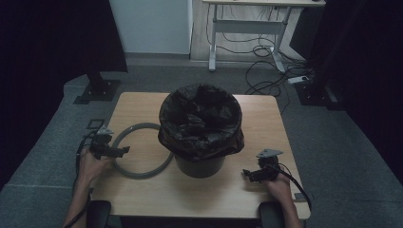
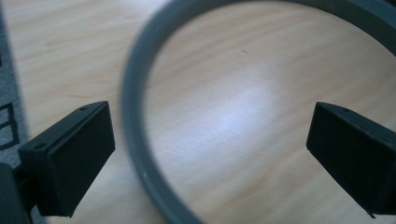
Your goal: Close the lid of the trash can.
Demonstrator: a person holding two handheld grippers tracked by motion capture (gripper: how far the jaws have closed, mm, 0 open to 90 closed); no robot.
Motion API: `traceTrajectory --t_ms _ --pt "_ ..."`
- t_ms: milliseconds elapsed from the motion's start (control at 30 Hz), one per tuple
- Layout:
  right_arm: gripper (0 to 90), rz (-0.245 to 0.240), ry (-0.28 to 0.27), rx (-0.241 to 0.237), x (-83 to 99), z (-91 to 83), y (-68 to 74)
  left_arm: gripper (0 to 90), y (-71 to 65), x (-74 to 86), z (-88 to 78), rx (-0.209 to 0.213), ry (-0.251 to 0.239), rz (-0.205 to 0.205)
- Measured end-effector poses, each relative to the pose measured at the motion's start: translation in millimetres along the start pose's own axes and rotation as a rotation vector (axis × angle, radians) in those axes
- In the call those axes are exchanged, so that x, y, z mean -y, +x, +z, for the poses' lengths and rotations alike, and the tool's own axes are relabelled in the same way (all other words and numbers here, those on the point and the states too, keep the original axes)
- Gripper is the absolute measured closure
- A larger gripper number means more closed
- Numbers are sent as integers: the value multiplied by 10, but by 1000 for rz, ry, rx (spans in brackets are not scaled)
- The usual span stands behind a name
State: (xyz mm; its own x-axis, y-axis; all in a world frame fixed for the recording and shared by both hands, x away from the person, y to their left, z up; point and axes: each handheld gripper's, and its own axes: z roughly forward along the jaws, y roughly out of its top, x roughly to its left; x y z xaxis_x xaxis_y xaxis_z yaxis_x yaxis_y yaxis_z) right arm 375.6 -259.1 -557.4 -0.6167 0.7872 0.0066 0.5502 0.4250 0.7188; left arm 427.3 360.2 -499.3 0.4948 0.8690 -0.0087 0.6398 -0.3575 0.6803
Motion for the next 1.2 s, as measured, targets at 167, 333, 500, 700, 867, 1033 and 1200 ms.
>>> traceTrajectory --t_ms 167,333,500,700,867,1033,1200 --pt "0 0 0 0 0 0 0 23 181 -39 80 -15 -4 -26" --pt "0 0 0 0 0 0 0 42 271 26 242 -14 0 -65" --pt "0 0 0 0 0 0 0 52 250 112 408 -22 33 -54" --pt "0 0 0 0 0 0 0 71 205 174 471 -18 5 -13" --pt "0 0 0 0 0 0 1 85 208 177 465 -20 -2 -16" --pt "0 0 0 0 0 0 0 277 215 193 435 -31 -35 -30" --pt "0 0 0 0 0 0 1 444 224 196 421 -42 -50 -45"
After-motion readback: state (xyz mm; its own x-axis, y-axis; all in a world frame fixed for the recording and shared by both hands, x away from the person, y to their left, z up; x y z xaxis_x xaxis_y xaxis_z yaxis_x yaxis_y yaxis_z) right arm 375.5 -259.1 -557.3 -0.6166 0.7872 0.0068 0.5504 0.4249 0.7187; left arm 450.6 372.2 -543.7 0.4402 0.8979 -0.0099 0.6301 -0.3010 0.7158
